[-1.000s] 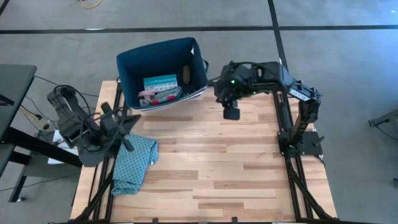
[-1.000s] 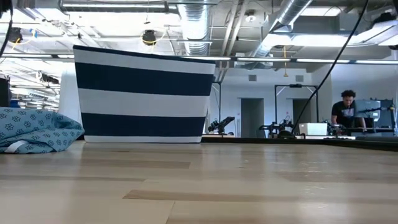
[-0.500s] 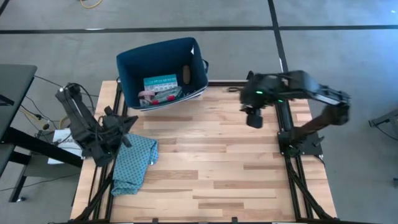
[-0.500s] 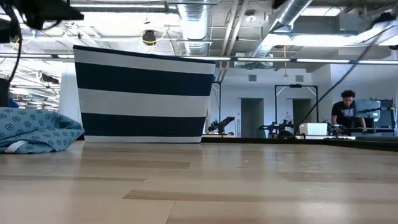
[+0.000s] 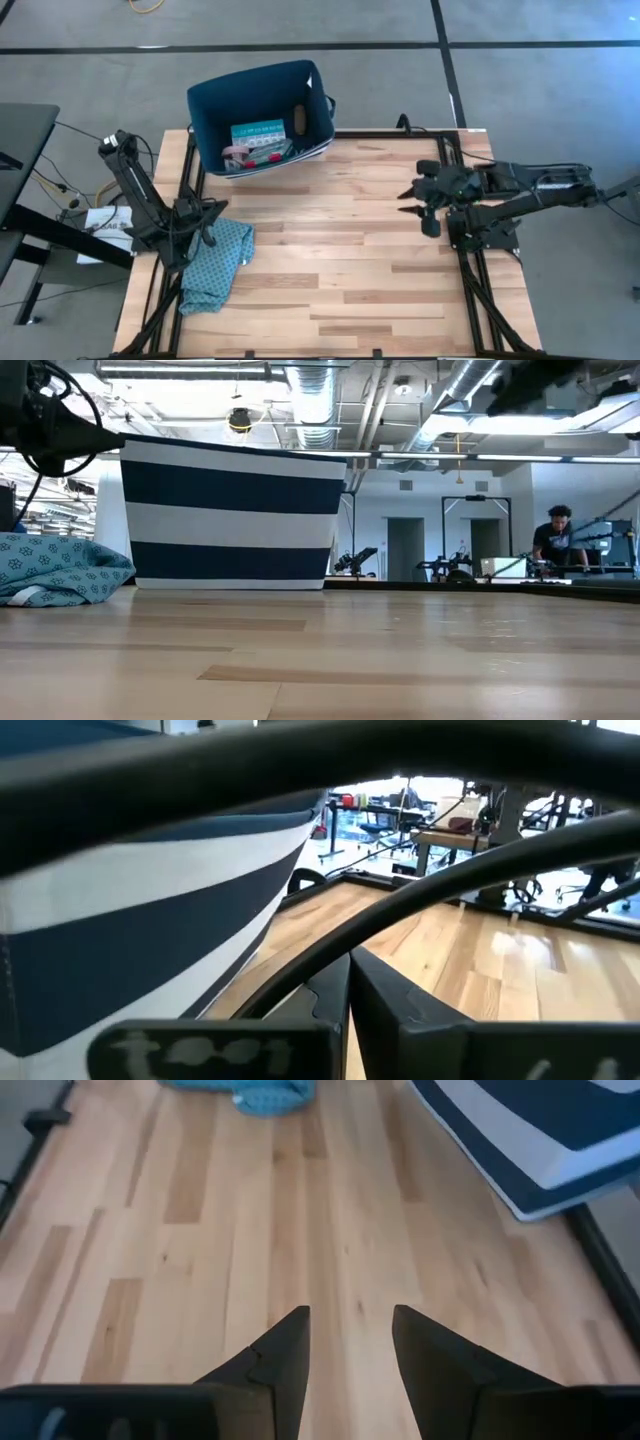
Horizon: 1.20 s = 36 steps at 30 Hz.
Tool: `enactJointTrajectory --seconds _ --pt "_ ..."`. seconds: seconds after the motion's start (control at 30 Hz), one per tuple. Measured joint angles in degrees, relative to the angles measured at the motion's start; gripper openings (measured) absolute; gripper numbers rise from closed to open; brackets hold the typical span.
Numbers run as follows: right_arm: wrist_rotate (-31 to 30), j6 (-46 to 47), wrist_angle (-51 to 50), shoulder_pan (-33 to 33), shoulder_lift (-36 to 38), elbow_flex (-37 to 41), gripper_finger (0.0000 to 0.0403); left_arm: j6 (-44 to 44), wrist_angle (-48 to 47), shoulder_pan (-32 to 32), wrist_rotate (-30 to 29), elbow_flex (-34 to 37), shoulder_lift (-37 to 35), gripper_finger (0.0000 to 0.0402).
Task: Pick & place medical supplies in basket/bin
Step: Return to Home Position
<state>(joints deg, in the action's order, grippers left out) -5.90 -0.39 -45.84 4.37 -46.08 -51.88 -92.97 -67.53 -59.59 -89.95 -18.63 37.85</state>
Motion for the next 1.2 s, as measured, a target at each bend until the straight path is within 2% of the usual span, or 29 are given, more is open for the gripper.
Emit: enactJointTrajectory --seconds 0.2,0.4,0.53,0.63,0.9,1.07,1.2 --pt "0.09 0.45 14.93 2.73 9.92 16.40 0.0140 1.42 0.00 -0.61 -0.13 1.53 0.00 0.0000" --pt "0.01 -0.01 24.94 3.38 16.45 27.41 0.0141 1.23 -0.42 -0.61 -0.13 2.22 0.00 0.0000" --pt "0.02 0.57 32.03 3.38 22.08 32.66 0.0143 1.14 -0.45 -0.60 -0.11 2.22 0.00 0.0000" --pt "-0.60 0.87 33.65 3.04 25.70 35.86 0.0146 0.34 -0.36 -0.59 -0.11 2.19 0.00 0.0000" --pt "-1.66 3.14 41.51 1.74 29.98 41.00 0.0146 -1.95 0.53 -0.34 -0.09 -0.25 0.00 0.0000" --pt "-1.66 4.58 42.04 1.74 29.98 43.39 0.0143 5.07 0.70 -0.12 -0.13 -6.66 0.00 0.0000" --pt "-1.65 4.93 42.69 1.74 30.02 44.73 0.0145 17.45 4.34 -2.87 -0.30 -11.20 0.00 0.0000"
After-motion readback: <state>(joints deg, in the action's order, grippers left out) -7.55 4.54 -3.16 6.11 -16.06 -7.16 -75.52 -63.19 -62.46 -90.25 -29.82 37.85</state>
